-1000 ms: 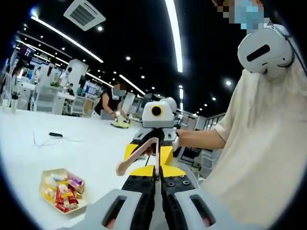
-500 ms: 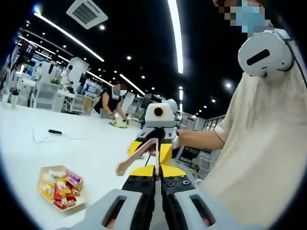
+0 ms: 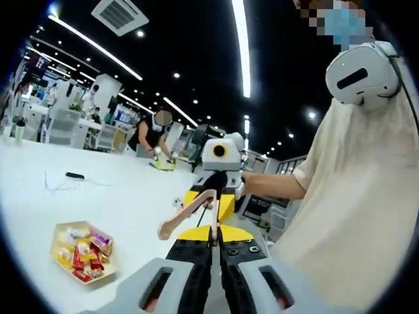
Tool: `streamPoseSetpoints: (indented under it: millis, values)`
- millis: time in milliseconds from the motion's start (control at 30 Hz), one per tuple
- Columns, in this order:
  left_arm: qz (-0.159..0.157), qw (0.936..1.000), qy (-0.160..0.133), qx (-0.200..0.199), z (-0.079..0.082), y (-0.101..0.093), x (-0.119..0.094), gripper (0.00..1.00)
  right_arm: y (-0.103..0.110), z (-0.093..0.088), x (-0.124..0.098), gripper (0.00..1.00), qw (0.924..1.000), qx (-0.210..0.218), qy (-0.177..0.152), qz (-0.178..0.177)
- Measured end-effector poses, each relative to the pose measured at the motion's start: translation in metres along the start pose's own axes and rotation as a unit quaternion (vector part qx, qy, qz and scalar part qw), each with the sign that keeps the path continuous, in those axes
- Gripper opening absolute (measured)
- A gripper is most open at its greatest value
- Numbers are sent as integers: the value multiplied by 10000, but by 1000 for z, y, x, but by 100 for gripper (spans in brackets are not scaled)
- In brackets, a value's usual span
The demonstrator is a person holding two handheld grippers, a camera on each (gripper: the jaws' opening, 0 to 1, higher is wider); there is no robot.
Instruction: Place the target food into the container with the food tongs after gripping and lifting it, then release it inside without dropping or visibly crushing the food.
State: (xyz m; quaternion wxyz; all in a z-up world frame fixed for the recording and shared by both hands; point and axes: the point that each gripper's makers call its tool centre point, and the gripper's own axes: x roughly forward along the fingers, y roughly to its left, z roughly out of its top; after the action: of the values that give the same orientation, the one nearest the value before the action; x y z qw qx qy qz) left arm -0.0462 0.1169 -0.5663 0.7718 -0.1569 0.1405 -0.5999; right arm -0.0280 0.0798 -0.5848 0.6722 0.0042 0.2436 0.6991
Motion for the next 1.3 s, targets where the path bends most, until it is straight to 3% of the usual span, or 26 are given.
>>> streamPoseSetpoints:
  millis: [267,467,600,800,867,1100,1300]
  values:
    - [48,9999,87,-90,-10,4,-3,0,-6,-12,0,22,9998,117,125,-142]
    - [84,9996,259,-119,-23,7,-4,0,-10,-31,5,21,9986,195,432,-252]
    - [118,9988,424,-194,-36,8,-2,0,-12,-50,8,21,9954,250,846,-364]
    - [133,9981,565,-209,-43,13,-4,0,-18,-63,7,20,9922,225,1110,-513]
    - [137,9978,603,-250,-46,15,-4,0,-20,-69,7,20,9891,400,1289,-594]
    - [230,9967,738,-261,-60,21,-5,0,-32,-86,11,20,9812,397,1724,-776]
    - [562,9918,1135,-140,-83,37,-9,1,-49,-111,24,20,9673,243,2252,-1136]
